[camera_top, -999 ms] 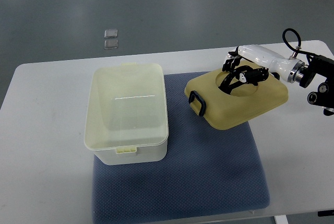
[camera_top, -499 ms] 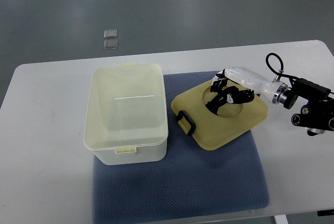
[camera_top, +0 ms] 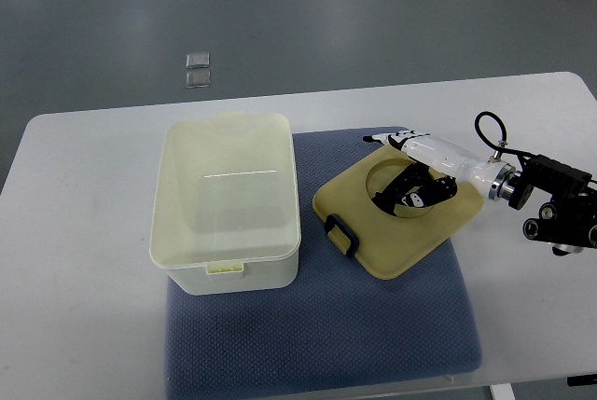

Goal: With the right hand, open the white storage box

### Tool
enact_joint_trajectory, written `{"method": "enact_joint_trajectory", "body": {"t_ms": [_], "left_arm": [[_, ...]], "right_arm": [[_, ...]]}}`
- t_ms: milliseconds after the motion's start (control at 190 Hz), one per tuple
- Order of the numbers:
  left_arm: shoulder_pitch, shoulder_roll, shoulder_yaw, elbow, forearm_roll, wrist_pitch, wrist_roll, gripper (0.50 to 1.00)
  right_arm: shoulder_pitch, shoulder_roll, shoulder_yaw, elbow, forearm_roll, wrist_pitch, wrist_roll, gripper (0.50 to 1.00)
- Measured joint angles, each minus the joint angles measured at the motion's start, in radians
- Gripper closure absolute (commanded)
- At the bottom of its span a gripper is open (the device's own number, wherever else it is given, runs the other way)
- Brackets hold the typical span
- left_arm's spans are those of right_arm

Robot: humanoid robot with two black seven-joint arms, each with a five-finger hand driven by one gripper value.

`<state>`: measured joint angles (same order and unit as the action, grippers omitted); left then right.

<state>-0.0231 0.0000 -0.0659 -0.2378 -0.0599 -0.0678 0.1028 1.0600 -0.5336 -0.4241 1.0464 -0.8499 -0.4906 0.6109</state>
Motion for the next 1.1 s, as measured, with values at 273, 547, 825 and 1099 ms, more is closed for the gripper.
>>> {"method": "enact_joint_trajectory", "body": {"t_ms": [273,547,825,1099], "left_arm": [[0.0,0.0,0.0,-0.001,0.0,0.0,0.0,0.5],[0.0,0.0,0.0,-0.002,0.0,0.0,0.0,0.5],[-0.001,0.0,0.001,-0.002,0.0,0.0,0.0,0.5],[-0.001,0.0,0.0,-0.001,0.0,0.0,0.0,0.5]], "right_arm": [[0.02,-0.097,-0.002,0.039,-0.039,0.009,0.0,0.581],[0.1,-0.254,0.013,0.176,-0.036,0.068,0.0,0.581],[0.165,-0.318,0.235,0.231,0.16,0.244,0.0,0.581],[0.085,-0.172,0.552,0.161,0.842,0.358,-0.067,0.576]]}}
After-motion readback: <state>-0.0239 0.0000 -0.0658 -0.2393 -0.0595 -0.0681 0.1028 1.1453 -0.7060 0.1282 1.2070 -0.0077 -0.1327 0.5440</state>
